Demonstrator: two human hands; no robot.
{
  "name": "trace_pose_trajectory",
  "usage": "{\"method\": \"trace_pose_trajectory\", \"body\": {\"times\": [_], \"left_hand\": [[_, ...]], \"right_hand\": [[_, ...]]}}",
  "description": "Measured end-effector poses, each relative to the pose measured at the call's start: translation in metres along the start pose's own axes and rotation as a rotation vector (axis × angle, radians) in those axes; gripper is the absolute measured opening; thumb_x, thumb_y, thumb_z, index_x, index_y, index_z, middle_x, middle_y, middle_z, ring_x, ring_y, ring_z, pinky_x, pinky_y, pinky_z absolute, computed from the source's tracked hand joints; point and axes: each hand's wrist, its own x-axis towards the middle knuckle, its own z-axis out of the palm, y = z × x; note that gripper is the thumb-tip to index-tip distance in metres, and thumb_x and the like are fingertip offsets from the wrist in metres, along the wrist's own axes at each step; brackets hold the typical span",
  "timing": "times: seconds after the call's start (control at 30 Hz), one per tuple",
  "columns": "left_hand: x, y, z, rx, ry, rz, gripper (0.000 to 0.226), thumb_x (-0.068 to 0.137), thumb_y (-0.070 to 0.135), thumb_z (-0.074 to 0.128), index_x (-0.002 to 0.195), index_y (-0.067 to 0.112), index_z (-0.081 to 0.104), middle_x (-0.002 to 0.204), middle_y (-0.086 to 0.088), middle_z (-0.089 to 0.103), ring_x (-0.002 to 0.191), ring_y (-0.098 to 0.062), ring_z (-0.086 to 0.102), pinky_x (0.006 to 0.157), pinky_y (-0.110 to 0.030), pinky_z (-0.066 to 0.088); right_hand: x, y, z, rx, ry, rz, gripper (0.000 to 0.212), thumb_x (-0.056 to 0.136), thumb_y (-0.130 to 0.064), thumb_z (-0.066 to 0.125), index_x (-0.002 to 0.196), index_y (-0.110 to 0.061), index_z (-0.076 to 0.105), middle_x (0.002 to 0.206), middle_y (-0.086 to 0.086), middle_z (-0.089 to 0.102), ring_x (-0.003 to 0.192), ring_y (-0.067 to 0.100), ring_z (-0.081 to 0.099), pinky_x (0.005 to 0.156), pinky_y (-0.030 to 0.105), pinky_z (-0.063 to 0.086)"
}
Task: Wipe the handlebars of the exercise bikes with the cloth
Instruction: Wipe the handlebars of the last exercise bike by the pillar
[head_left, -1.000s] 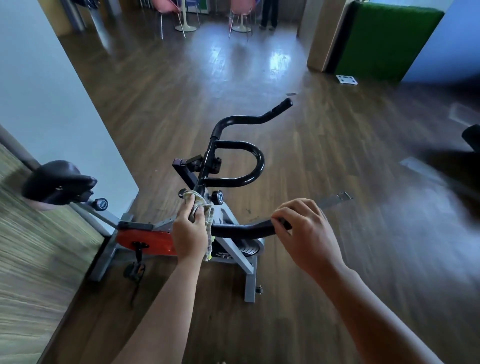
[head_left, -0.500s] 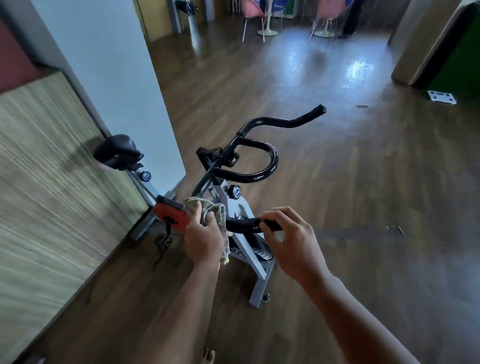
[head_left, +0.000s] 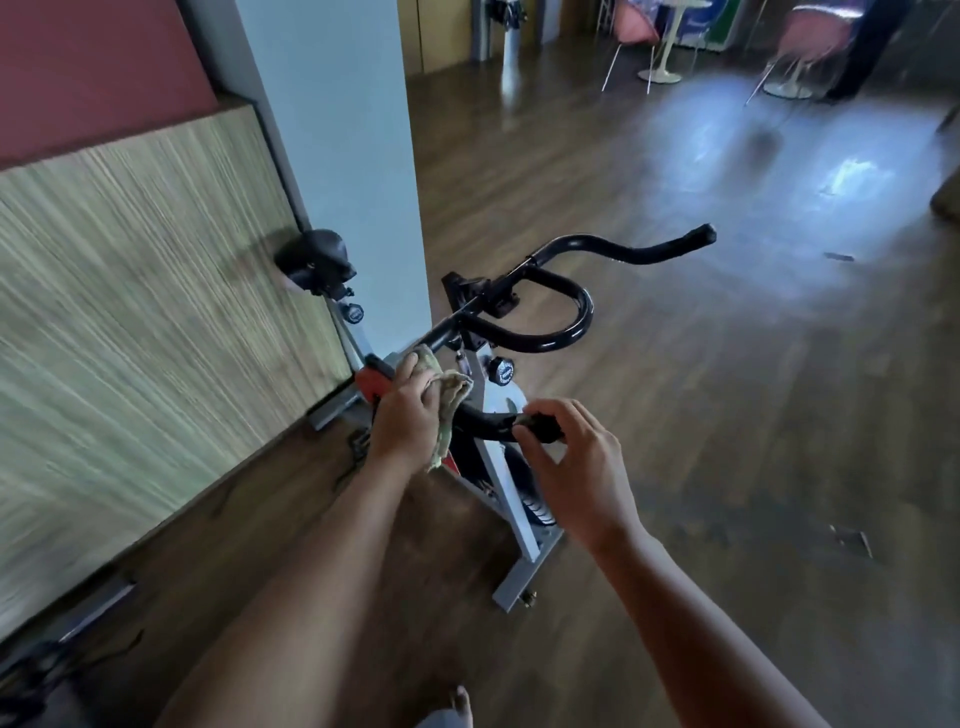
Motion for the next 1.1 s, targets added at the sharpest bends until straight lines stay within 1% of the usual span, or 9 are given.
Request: {"method": "trace_pose_trajectory", "body": {"times": [0.17,0.33,0.47,0.53,0.7,0.77,0.87,0.93,1.1], "left_hand": [[-0.004,-0.003,0.011,0.032,0.058,0.079,0.036,0.106,0.019,0.04,0.134,0.001,0.055,0.153,-0.011,0.04,0.144,-0.025,0.036,0.116,-0.036,0.036],[-0.036,0.005,0.03,-0.037,0.107,0.198,0.036,0.104,0.031,0.041,0.122,0.006,0.059,0.139,-0.002,0.041,0.138,-0.029,0.04,0.115,-0.042,0.038],[-0.043,-0.003,0.035,-0.047,0.074,0.173,0.057,0.102,0.053,0.025,0.128,0.014,0.059,0.152,-0.001,0.035,0.148,-0.023,0.026,0.12,-0.049,0.027],[-0.035,-0.001,0.037,-0.12,0.111,0.057,0.061,0.101,0.059,0.026,0.127,0.017,0.061,0.158,-0.001,0.028,0.151,-0.018,0.019,0.122,-0.047,0.023],[-0.031,0.031,0.044,-0.329,0.247,-0.157,0.03,0.106,0.023,0.044,0.129,0.016,0.062,0.166,-0.003,0.016,0.153,-0.015,0.016,0.121,-0.04,0.03],[-0.037,0.038,0.05,-0.39,0.292,-0.205,0.03,0.104,0.024,0.048,0.13,0.022,0.064,0.165,-0.003,0.022,0.151,-0.015,0.024,0.119,-0.04,0.033],[-0.052,0.036,0.066,-0.551,0.357,-0.341,0.036,0.088,0.058,0.048,0.119,0.049,0.066,0.151,-0.003,0.049,0.138,-0.02,0.048,0.112,-0.048,0.043],[-0.068,0.043,0.073,-0.625,0.384,-0.405,0.051,0.081,0.072,0.047,0.121,0.046,0.066,0.132,-0.004,0.066,0.124,-0.025,0.061,0.104,-0.052,0.048],[-0.099,0.091,0.073,-0.726,0.409,-0.376,0.041,0.089,0.061,0.051,0.119,0.04,0.069,0.119,0.008,0.072,0.115,-0.014,0.066,0.103,-0.047,0.05]], "right_hand": [[-0.001,0.001,0.0,0.043,0.005,0.017,0.019,0.088,-0.021,0.076,0.105,-0.021,0.068,0.099,-0.017,0.066,0.087,-0.009,0.061,0.08,0.004,0.045],[0.001,0.003,0.002,0.093,0.017,0.024,0.016,0.087,-0.02,0.076,0.102,-0.02,0.068,0.096,-0.018,0.065,0.086,-0.001,0.065,0.078,0.013,0.052],[0.0,0.007,0.003,0.147,0.011,0.009,0.016,0.088,-0.027,0.073,0.102,-0.023,0.067,0.096,-0.014,0.068,0.087,0.004,0.067,0.078,0.024,0.057],[0.002,0.011,0.003,0.148,-0.01,0.012,0.021,0.087,-0.035,0.069,0.105,-0.024,0.067,0.099,-0.013,0.069,0.089,0.005,0.068,0.079,0.025,0.057],[0.004,0.018,-0.002,0.188,-0.061,0.008,0.021,0.085,-0.031,0.075,0.105,-0.027,0.069,0.102,-0.017,0.068,0.092,-0.002,0.066,0.08,0.015,0.053],[0.008,0.021,-0.007,0.207,-0.112,-0.021,0.02,0.085,-0.029,0.076,0.105,-0.026,0.07,0.1,-0.016,0.068,0.091,-0.002,0.066,0.078,0.014,0.053],[0.017,0.029,-0.017,0.212,-0.215,-0.095,0.022,0.088,-0.036,0.069,0.107,-0.025,0.07,0.102,-0.013,0.07,0.089,0.001,0.067,0.078,0.023,0.056],[0.023,0.033,-0.023,0.264,-0.267,-0.136,0.026,0.091,-0.038,0.06,0.109,-0.023,0.071,0.104,-0.013,0.07,0.089,0.003,0.069,0.077,0.026,0.058],[0.035,0.047,-0.031,0.372,-0.356,-0.229,0.02,0.097,-0.014,0.06,0.114,-0.019,0.071,0.106,-0.01,0.071,0.094,-0.002,0.068,0.081,0.017,0.056]]}}
